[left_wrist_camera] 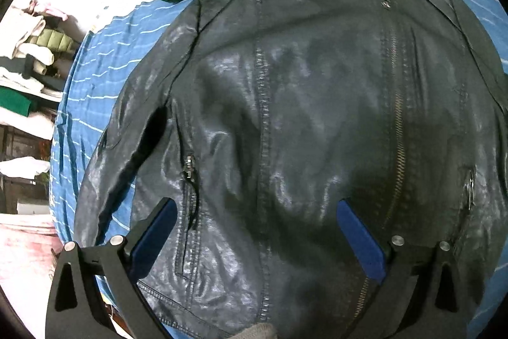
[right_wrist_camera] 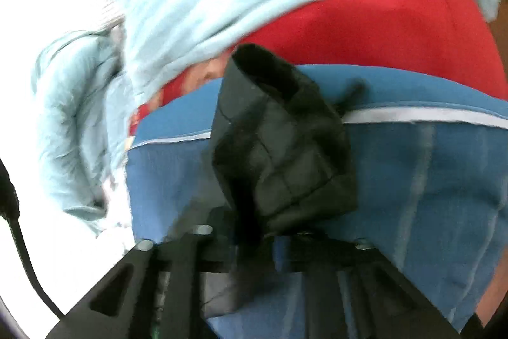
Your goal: Fold large clothes
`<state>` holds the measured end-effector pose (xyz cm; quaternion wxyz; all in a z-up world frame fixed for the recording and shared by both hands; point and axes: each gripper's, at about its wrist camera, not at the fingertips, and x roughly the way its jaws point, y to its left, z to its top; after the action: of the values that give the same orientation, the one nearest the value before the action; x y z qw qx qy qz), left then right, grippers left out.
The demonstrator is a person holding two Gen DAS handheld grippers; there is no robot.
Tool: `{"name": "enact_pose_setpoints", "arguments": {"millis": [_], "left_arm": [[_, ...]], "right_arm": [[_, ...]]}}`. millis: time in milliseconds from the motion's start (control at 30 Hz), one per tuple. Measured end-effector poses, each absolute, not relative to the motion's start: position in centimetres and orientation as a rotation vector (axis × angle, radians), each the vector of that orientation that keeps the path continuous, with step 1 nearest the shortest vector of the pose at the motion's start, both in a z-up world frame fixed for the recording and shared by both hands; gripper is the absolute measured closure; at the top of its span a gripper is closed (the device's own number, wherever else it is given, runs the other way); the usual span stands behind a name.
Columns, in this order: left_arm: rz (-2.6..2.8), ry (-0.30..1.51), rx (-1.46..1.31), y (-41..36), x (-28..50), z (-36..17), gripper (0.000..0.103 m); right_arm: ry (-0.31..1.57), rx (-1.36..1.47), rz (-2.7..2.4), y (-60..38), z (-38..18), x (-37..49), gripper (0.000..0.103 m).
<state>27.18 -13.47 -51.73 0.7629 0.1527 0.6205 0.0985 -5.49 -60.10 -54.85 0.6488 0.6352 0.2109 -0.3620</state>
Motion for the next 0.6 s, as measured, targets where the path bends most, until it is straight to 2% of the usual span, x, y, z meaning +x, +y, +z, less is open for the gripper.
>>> {"name": "enact_pose_setpoints", "arguments": {"millis": [200,400,533,600], "left_arm": [[0.236,1.317,0.283,-10.3,27.1,-49.5,0.000],[0.307,1.328,0.192,-5.0,26.6,-48.1,0.000],[0.402,1.341,0.110,1.1,25.9,-47.2,0.000],[0.462,1.350,0.058,4.7,25.1,-47.0,0.000]], "right_arm": [[0.418,1.282,-0.773,-59.8,-45.0,-2.1,0.092],[0.476,0.995,-0.613,-53.1,-34.2,8.4,0.092],[0.549,0.805,-0.453,-44.4,-30.6,18.0,0.092],[0.596,0.741,-0.366,-39.7,-30.6,22.4,0.092]]}}
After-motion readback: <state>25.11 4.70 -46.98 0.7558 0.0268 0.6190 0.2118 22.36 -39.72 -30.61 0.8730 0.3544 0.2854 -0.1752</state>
